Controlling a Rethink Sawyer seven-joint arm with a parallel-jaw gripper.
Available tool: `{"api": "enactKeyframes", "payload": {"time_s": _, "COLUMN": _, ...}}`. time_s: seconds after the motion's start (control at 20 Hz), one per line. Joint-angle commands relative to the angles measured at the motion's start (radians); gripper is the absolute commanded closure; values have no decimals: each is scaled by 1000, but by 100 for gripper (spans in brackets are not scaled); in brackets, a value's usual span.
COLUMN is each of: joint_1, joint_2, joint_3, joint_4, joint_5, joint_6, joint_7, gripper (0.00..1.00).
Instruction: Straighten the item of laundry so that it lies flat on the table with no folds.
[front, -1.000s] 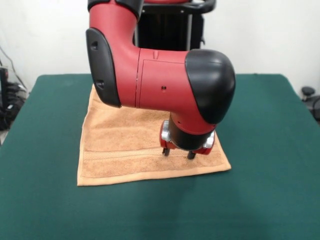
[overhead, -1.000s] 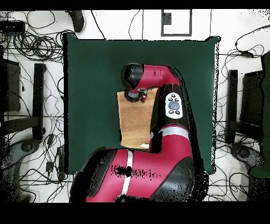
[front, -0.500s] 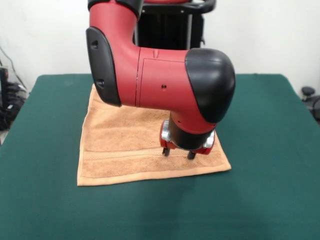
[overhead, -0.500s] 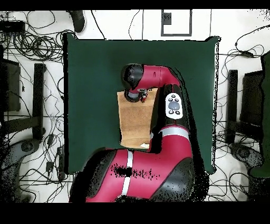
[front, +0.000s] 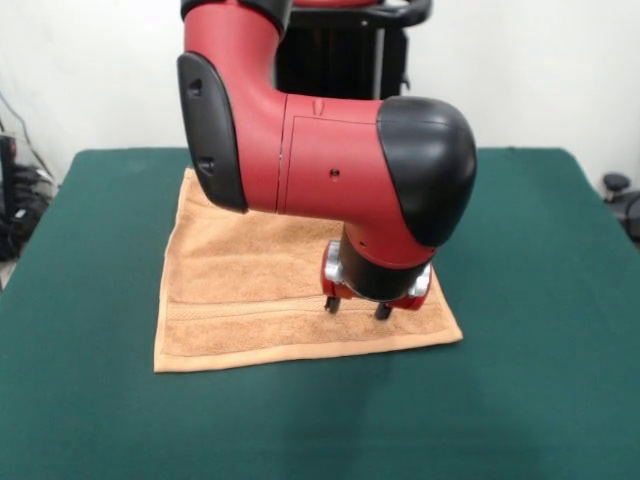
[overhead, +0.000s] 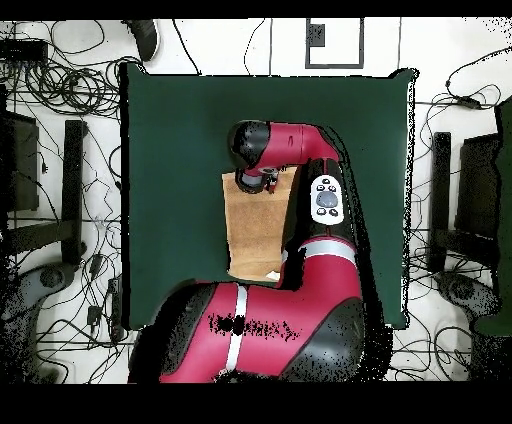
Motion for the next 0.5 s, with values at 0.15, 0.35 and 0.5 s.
{"api": "enactKeyframes", "payload": {"time_s": 0.15, "joint_1": 56, "joint_2": 112, "joint_3": 64, "joint_4": -117, "joint_5": 47, "joint_6": -233, "joint_7": 268, "gripper": 0}}
{"api": "enactKeyframes", "payload": {"time_s": 0.35, "joint_1": 53, "joint_2": 119, "joint_3": 63, "joint_4": -137, "joint_5": 50, "joint_6": -231, "joint_7": 262, "gripper": 0}}
{"api": "enactKeyframes", "payload": {"time_s": 0.5, "joint_1": 50, "joint_2": 123, "joint_3": 63, "joint_4": -144, "joint_5": 51, "joint_6": -234, "joint_7": 258, "gripper": 0}}
